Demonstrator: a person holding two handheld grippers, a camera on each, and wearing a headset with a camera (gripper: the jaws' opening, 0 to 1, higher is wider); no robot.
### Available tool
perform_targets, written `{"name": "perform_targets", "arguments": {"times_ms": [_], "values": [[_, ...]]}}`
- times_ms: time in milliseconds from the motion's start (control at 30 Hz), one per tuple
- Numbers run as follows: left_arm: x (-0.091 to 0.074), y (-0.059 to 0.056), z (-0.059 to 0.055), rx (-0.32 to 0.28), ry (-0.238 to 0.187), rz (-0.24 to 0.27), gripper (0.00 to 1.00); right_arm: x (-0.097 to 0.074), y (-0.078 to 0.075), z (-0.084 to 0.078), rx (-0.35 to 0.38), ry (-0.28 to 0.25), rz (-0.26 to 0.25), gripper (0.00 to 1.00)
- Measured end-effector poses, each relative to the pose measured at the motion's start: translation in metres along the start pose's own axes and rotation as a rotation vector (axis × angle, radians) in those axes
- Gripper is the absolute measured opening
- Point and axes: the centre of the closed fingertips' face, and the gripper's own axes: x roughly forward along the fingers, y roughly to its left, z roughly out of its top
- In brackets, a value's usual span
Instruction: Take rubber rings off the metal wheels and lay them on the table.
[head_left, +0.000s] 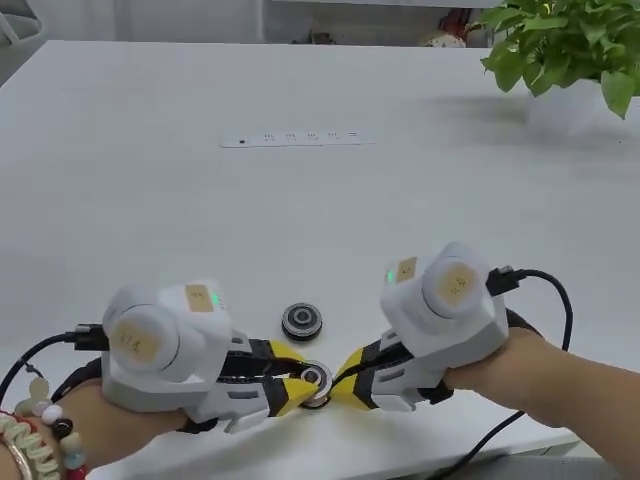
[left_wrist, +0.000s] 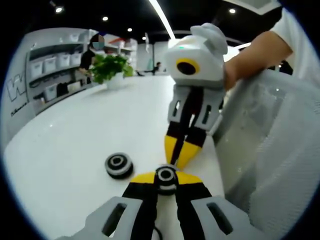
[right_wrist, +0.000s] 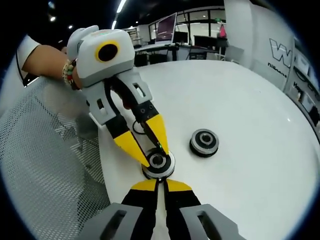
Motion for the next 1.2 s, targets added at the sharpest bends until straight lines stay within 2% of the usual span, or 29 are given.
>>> {"name": "perform_targets", "arguments": {"times_ms": [200, 233, 267, 333, 467, 600, 1000, 1067, 1133, 1167, 1200], "values": [[0.0, 0.001, 0.0, -0.009, -0.001, 0.01, 0.14, 0.003, 0.002, 0.001, 0.005, 0.014, 0.0, 0.02], [0.0, 0.001, 0.0, -0.009, -0.002, 0.01, 0.14, 0.003, 0.001, -0.002, 0.031, 0.031, -0.006, 0.0], [0.0, 0.001, 0.0, -0.009, -0.001, 0.011, 0.14, 0.004, 0.001, -0.001, 0.069, 0.023, -0.004, 0.0], [0.0, 0.002, 0.0, -0.01, -0.001, 0.014, 0.14, 0.003, -0.001, -0.001, 0.18, 0.025, 0.003, 0.0], [0.0, 0.003, 0.0, -0.009, 0.0, 0.016, 0.14, 0.001, -0.004, -0.001, 0.254, 0.009, 0.01, 0.0], [0.0, 0.003, 0.0, -0.007, 0.001, 0.017, 0.14, -0.001, -0.006, 0.0, 0.299, -0.002, 0.019, 0.0], [0.0, 0.003, 0.0, -0.004, 0.003, 0.015, 0.14, -0.005, -0.004, 0.002, 0.346, -0.018, 0.041, 0.0], [0.0, 0.003, 0.0, -0.002, 0.003, 0.014, 0.14, -0.009, -0.007, 0.006, 0.357, -0.04, 0.036, 0.0], [0.0, 0.003, 0.0, -0.001, 0.003, 0.012, 0.14, -0.014, -0.012, 0.012, 0.385, -0.088, 0.036, 0.0], [0.0, 0.003, 0.0, 0.0, 0.003, 0.012, 0.14, -0.014, -0.011, 0.013, 0.351, -0.091, 0.04, 0.0], [0.0, 0.003, 0.0, 0.0, 0.003, 0.012, 0.14, -0.014, -0.013, 0.012, 0.313, -0.092, 0.021, 0.0]]}}
